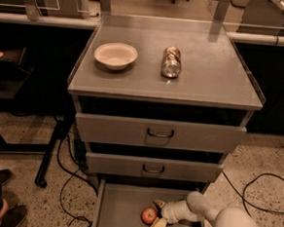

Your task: Pick apple from bottom drawer and place on counter

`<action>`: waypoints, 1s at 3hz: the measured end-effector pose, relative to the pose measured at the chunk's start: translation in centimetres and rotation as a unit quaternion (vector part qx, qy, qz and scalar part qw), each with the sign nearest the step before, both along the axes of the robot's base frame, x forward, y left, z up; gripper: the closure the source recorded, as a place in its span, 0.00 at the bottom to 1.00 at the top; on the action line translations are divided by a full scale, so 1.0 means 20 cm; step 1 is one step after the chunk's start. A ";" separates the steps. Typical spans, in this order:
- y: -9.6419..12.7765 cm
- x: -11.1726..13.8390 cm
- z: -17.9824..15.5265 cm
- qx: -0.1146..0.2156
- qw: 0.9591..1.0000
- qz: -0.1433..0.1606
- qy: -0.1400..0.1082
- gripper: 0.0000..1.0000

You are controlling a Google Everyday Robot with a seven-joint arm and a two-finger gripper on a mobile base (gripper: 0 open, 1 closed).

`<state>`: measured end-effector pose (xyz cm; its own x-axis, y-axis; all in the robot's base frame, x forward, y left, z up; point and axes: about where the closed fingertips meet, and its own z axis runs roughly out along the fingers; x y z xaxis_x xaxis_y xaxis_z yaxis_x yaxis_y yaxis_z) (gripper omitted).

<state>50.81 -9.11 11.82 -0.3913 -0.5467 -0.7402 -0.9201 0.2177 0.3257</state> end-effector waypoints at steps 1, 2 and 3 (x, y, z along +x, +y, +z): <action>0.01 0.00 -0.04 0.004 1.000 0.002 0.014 0.00; 0.01 0.00 -0.04 0.004 1.000 0.002 0.014 0.26; 0.01 0.00 -0.04 0.004 1.000 0.002 0.014 0.51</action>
Offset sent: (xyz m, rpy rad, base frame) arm -0.0008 0.0017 -0.0063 0.0064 0.0230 0.0031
